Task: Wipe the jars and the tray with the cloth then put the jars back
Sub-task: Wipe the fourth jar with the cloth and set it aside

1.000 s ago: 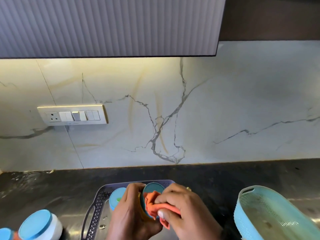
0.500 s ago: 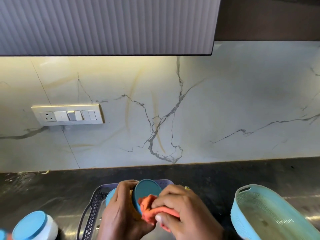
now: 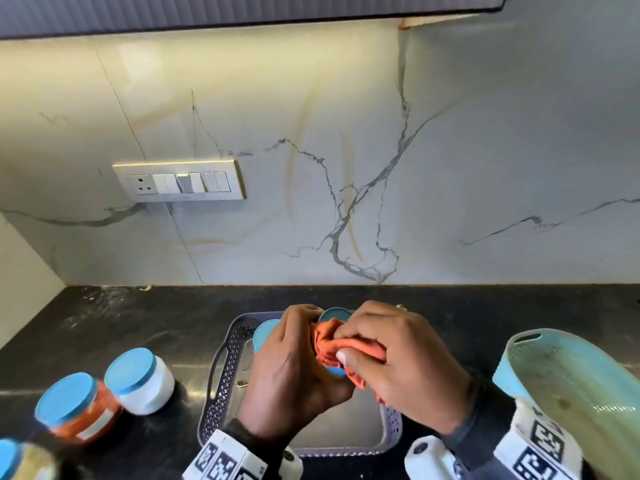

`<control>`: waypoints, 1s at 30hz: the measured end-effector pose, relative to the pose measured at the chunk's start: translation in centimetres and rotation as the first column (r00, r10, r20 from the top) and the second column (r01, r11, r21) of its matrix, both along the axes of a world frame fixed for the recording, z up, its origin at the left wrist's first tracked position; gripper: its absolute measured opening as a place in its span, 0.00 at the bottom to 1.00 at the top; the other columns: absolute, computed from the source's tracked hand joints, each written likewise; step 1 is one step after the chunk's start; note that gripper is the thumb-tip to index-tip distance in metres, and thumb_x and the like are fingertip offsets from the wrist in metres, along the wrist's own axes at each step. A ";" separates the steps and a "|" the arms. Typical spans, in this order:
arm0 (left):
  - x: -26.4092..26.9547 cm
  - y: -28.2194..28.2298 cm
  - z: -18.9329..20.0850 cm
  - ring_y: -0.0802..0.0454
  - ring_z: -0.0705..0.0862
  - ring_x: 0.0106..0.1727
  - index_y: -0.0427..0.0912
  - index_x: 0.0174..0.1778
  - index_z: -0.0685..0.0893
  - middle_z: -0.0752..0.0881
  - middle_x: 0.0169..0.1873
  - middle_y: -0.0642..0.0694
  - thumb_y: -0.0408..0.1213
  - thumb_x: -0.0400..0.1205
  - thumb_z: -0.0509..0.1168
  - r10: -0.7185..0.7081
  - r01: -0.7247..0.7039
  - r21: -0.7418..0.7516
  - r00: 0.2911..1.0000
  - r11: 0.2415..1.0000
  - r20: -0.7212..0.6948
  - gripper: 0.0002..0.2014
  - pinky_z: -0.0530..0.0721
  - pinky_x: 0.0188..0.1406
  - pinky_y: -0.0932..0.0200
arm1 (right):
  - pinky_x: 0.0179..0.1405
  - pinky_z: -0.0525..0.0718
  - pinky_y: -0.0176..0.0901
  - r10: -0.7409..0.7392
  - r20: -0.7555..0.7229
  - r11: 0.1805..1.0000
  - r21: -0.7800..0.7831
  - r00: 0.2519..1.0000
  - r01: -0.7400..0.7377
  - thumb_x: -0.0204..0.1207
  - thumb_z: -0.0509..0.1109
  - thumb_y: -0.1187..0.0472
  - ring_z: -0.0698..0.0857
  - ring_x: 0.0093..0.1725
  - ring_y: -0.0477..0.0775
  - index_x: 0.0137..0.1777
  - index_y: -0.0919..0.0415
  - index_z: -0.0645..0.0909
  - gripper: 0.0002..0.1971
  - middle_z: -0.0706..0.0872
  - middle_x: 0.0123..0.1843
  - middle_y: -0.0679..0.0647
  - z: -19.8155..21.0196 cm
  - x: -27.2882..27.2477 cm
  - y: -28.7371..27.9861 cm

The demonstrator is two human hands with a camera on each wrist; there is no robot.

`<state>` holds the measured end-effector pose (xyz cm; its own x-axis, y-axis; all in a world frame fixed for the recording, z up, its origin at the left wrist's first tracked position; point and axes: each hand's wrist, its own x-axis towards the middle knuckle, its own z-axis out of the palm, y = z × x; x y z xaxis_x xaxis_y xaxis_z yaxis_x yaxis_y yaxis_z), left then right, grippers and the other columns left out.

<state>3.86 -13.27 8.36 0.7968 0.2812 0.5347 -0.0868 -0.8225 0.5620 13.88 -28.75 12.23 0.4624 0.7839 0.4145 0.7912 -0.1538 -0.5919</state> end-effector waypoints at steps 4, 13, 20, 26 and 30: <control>0.8 -0.9 -0.3 0.57 0.82 0.45 0.46 0.57 0.77 0.86 0.49 0.52 0.51 0.60 0.83 -0.001 0.002 0.034 1.000 0.999 -0.022 0.33 0.74 0.43 0.76 | 0.46 0.87 0.45 -0.220 0.021 0.975 0.018 0.975 0.219 0.73 0.76 0.52 0.87 0.44 0.43 0.48 0.50 0.89 0.06 0.89 0.45 0.43 -0.4 2.2 0.7; 0.7 -1.0 -0.4 0.57 0.83 0.46 0.47 0.56 0.77 0.86 0.48 0.53 0.52 0.60 0.83 -0.010 0.012 0.080 1.000 0.997 -0.028 0.33 0.76 0.40 0.68 | 0.42 0.87 0.39 -0.248 -0.052 0.969 -0.023 0.967 0.247 0.74 0.78 0.53 0.87 0.41 0.40 0.46 0.50 0.88 0.04 0.90 0.40 0.42 -0.7 2.5 0.9; 0.9 -1.0 -0.5 0.55 0.82 0.45 0.42 0.55 0.79 0.85 0.47 0.51 0.51 0.61 0.82 -0.029 0.033 0.100 0.998 0.994 -0.048 0.32 0.74 0.41 0.70 | 0.38 0.83 0.32 -0.285 -0.050 0.958 -0.043 0.957 0.283 0.74 0.78 0.52 0.87 0.40 0.42 0.45 0.50 0.88 0.05 0.90 0.39 0.43 -0.4 1.9 0.9; 0.9 -1.5 -0.2 0.57 0.77 0.40 0.40 0.51 0.78 0.84 0.41 0.51 0.50 0.60 0.83 -0.016 0.019 0.101 0.999 0.995 -0.030 0.30 0.68 0.41 0.79 | 0.39 0.84 0.32 -0.196 -0.105 0.980 -0.009 0.975 0.196 0.74 0.77 0.53 0.88 0.41 0.42 0.45 0.50 0.88 0.04 0.90 0.39 0.42 -0.2 0.8 0.6; 1.0 -1.4 -0.2 0.55 0.82 0.45 0.41 0.57 0.79 0.85 0.48 0.50 0.52 0.61 0.82 -0.035 0.040 0.094 0.998 0.995 -0.046 0.33 0.75 0.41 0.69 | 0.42 0.88 0.43 -0.305 -0.111 0.952 -0.018 0.946 0.305 0.75 0.78 0.53 0.88 0.40 0.41 0.47 0.52 0.88 0.05 0.90 0.40 0.44 -0.4 2.1 0.8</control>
